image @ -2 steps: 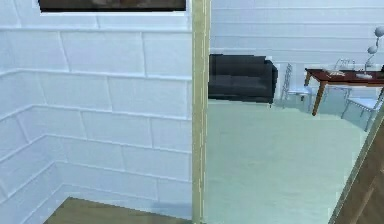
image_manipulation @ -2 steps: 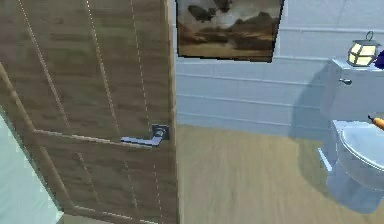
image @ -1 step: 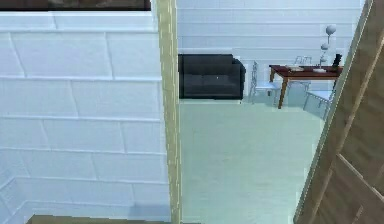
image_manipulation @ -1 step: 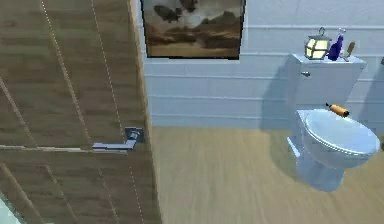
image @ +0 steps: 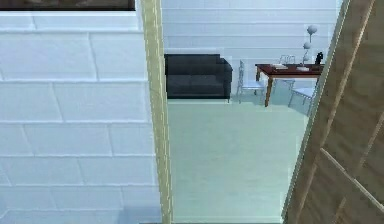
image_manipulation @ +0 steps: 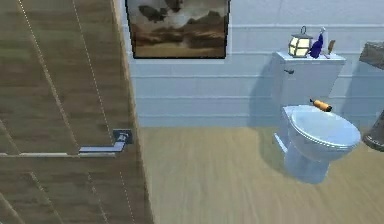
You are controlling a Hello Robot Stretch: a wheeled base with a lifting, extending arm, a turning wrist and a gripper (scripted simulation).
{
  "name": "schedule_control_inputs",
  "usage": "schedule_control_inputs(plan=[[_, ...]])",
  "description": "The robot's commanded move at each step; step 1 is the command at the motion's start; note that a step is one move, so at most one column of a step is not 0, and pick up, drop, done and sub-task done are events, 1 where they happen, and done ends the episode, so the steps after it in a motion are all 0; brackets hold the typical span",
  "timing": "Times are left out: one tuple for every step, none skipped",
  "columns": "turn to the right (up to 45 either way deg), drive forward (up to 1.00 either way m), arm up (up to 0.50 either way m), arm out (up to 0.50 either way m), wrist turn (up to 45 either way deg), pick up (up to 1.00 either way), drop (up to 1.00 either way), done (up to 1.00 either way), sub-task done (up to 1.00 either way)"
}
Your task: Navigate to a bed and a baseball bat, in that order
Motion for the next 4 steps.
schedule_control_inputs(plan=[[0.0,0.3,0.0,0.0,0.0,0.0,0.0,0.0,0.0],[6.0,0.0,0.0,0.0,0.0,0.0,0.0,0.0,0.0],[0.0,1.0,0.0,0.0,0.0,0.0,0.0,0.0,0.0],[21.0,0.0,0.0,0.0,0.0,0.0,0.0,0.0,0.0]])
